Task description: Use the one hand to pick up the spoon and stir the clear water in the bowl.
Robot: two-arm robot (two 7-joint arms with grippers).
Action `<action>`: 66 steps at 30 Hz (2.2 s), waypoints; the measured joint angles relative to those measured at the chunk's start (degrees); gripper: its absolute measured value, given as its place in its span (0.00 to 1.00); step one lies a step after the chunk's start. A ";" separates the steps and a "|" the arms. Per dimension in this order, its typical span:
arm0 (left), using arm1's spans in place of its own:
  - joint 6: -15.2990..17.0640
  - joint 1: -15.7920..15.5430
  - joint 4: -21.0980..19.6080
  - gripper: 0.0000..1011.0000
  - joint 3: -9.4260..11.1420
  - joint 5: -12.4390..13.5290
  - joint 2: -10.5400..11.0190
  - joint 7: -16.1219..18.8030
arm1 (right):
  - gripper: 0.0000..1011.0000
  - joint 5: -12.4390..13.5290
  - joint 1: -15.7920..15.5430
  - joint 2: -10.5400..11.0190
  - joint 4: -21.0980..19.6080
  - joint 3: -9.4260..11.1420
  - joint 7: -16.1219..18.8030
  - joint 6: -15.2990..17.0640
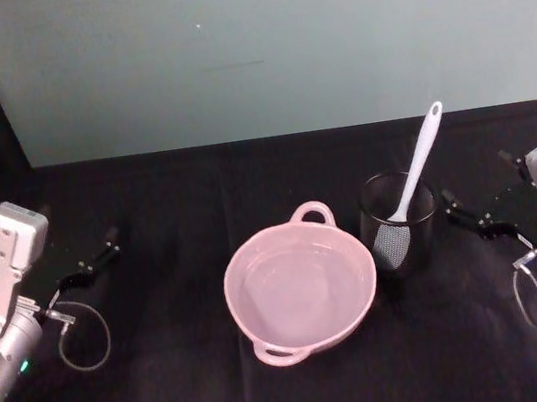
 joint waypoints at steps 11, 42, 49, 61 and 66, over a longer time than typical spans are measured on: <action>0.00 0.00 0.00 0.99 0.00 0.00 0.00 0.00 | 0.99 0.00 0.00 0.00 0.00 0.00 0.00 0.00; 0.00 0.00 0.00 0.99 0.00 0.00 0.00 0.00 | 0.99 0.00 0.00 0.00 0.00 0.00 0.00 0.00; 0.00 0.00 0.00 0.99 0.00 0.00 0.00 0.00 | 0.99 1.72 -2.18 0.71 -2.88 1.84 1.06 1.63; 0.00 0.00 0.00 0.99 0.00 0.00 0.00 0.00 | 0.99 12.92 -5.27 0.65 -9.13 7.90 8.31 6.66; 0.00 0.00 0.00 0.99 0.00 0.00 0.00 0.00 | 0.99 18.61 -3.14 -2.07 -7.06 9.53 12.75 8.97</action>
